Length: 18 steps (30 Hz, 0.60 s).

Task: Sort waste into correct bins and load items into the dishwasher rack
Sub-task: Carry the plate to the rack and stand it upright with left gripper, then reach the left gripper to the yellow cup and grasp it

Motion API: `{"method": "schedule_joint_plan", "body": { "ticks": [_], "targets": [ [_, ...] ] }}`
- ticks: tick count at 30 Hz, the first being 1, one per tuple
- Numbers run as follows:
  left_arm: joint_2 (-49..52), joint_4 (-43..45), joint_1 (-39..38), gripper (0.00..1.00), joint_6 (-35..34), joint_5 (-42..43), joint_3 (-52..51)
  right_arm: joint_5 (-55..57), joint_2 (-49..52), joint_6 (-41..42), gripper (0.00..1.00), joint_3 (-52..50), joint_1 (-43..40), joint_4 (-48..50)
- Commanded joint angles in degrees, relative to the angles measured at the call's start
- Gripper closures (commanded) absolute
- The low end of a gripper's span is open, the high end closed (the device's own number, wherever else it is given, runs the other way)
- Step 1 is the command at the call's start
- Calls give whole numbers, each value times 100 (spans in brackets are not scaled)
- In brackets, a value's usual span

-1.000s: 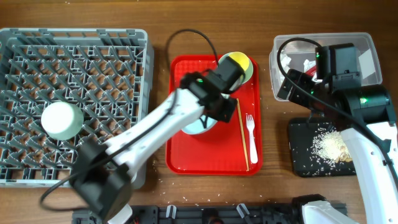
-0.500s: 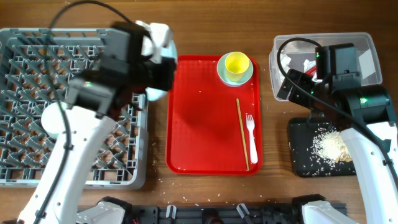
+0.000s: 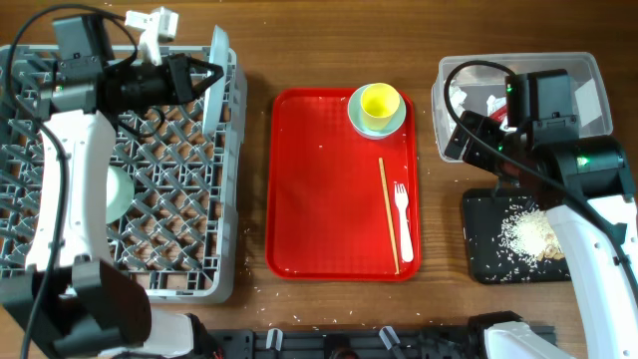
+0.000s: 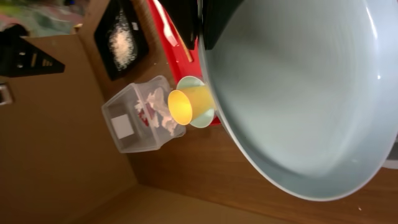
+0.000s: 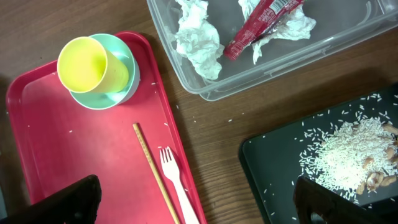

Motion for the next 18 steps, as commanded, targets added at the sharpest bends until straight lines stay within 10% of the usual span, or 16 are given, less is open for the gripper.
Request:
{"method": "schedule_joint_plan", "body": {
  "ticks": [1,5,11,18],
  "targets": [
    [258,28,221,96,127,662,70,74,-20,-70,0,33,-9,13],
    [299,31,267,94,107,660,70,74,-20,-70,0,33,-9,13],
    [299,28,267,56,105,256,70,74,-20,-70,0,33,-9,13],
    [162,-4,264,65,-476,229,70,74,-20,-70,0,33,-9,13]
  ]
}}
